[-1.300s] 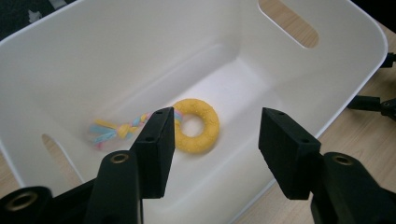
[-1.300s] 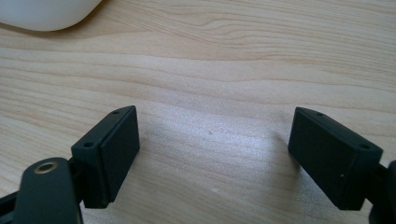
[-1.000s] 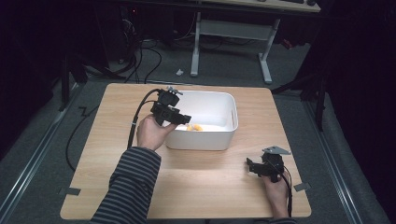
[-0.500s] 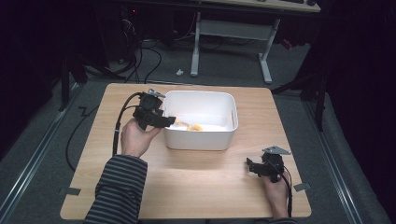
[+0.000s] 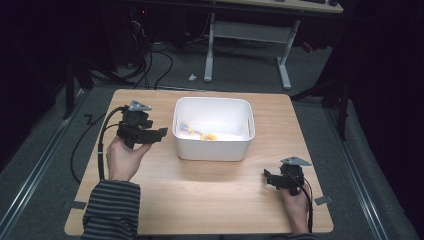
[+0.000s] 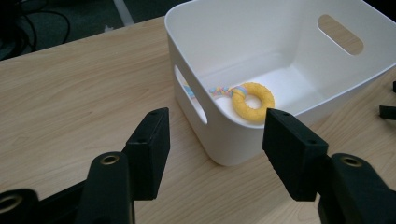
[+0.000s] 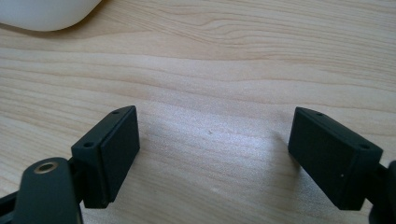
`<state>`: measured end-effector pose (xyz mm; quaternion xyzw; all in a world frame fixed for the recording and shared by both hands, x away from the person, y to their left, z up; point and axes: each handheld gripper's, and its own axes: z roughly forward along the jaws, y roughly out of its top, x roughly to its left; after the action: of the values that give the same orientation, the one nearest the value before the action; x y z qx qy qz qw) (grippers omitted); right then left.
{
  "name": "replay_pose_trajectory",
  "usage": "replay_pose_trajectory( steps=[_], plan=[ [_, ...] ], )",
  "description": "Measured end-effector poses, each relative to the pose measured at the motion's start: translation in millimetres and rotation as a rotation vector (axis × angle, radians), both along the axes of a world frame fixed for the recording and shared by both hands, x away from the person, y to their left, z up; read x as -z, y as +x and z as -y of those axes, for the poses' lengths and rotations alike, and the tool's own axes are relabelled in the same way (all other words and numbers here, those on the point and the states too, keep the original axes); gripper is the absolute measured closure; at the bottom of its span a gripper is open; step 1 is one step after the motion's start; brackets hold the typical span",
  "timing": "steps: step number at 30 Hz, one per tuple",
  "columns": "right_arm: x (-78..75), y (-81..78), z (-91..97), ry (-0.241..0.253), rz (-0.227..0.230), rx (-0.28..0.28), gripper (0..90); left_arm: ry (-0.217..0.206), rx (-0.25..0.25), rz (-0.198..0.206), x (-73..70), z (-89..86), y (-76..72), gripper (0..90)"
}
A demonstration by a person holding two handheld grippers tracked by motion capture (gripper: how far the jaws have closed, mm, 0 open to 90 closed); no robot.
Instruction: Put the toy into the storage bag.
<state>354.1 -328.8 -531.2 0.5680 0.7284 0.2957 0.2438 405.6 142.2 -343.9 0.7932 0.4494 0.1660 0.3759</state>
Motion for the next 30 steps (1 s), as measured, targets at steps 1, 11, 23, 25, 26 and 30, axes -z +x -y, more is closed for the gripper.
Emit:
replay_pose_trajectory(
  steps=[1, 11, 23, 25, 26, 30],
  plan=[
    [0.0, 0.0, 0.0, 0.0, 0.0, 0.0, 16.6, -0.003, -0.008, 0.002, 0.4, -2.8, -2.2, 41.5],
    [0.0, -0.2, 0.0, 0.0, 0.0, 0.001, 16.6, -0.031, -0.071, 0.003, 10.8, -32.2, -19.6, 40.7],
    [-0.1, -0.3, -0.2, 0.001, -0.002, 0.003, 16.7, -0.035, -0.129, -0.013, 32.1, -52.9, -28.4, 39.6],
    [-0.1, -0.5, -0.3, 0.001, -0.002, 0.003, 16.6, -0.036, -0.136, -0.019, 35.9, -54.9, -29.1, 39.4],
    [-0.1, -0.5, -0.3, 0.001, -0.002, 0.003, 16.6, -0.037, -0.138, -0.02, 37.9, -55.6, -29.8, 39.3],
    [-0.1, -0.7, -0.3, 0.0, -0.001, 0.001, 16.6, -0.031, -0.144, -0.029, 45.6, -58.6, -32.2, 39.0]
  ],
)
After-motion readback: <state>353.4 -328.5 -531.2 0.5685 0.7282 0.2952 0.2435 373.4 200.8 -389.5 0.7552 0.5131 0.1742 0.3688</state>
